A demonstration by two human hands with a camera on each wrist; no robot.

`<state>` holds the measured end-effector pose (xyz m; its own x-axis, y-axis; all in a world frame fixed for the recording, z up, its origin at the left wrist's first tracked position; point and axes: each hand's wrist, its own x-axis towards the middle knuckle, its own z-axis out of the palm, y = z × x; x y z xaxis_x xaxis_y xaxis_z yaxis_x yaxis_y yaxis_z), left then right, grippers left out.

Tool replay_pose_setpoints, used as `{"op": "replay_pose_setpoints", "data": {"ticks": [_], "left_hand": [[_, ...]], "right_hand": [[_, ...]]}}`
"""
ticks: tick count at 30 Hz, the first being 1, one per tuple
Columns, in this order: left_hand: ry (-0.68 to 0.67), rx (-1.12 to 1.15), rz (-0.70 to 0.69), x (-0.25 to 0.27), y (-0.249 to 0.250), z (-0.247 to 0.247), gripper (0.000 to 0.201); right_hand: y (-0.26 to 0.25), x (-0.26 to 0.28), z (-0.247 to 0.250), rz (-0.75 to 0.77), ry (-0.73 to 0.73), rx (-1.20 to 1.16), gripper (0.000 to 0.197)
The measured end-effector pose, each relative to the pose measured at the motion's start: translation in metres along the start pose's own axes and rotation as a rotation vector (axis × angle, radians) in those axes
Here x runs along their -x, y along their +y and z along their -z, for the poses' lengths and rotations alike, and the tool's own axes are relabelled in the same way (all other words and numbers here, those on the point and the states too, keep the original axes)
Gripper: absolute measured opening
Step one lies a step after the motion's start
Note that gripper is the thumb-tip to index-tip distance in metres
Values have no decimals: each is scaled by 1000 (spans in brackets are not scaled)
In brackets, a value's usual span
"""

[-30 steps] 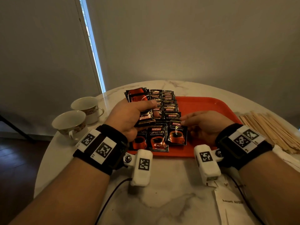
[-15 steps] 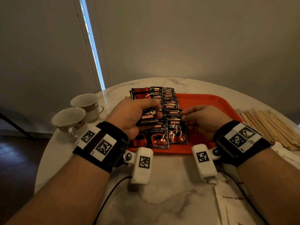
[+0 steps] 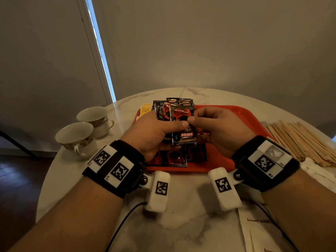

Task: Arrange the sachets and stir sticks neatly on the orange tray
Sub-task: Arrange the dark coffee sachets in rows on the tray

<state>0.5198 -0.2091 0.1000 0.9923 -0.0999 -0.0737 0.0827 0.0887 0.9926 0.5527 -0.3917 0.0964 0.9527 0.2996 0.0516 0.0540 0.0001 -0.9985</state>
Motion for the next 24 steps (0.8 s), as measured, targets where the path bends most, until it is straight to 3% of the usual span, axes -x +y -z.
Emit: {"op": "replay_pose_setpoints", "data": {"ticks": [3, 7, 11, 16, 18, 21, 24], "left_hand": [[0, -4, 9, 1, 2, 0, 39], [49, 49, 11, 3, 6, -2, 43], [149, 67, -32, 0, 4, 0, 17], [263, 274, -86, -5, 6, 5, 10], [221, 303, -68, -4, 7, 3, 15], [164, 218, -34, -2, 5, -2, 23], [221, 241, -1, -4, 2, -3, 28]], "right_hand": [[-2, -1, 1, -2, 20, -117, 3], [-1, 0, 0, 3, -46, -110, 17], [2, -2, 0, 8, -80, -24, 19], [1, -3, 6, -38, -111, -129, 39], [-1, -4, 7, 14, -17, -228, 36], [-3, -6, 5, 127, 166, -356, 13], [-5, -5, 1, 141, 168, -442, 8]]}}
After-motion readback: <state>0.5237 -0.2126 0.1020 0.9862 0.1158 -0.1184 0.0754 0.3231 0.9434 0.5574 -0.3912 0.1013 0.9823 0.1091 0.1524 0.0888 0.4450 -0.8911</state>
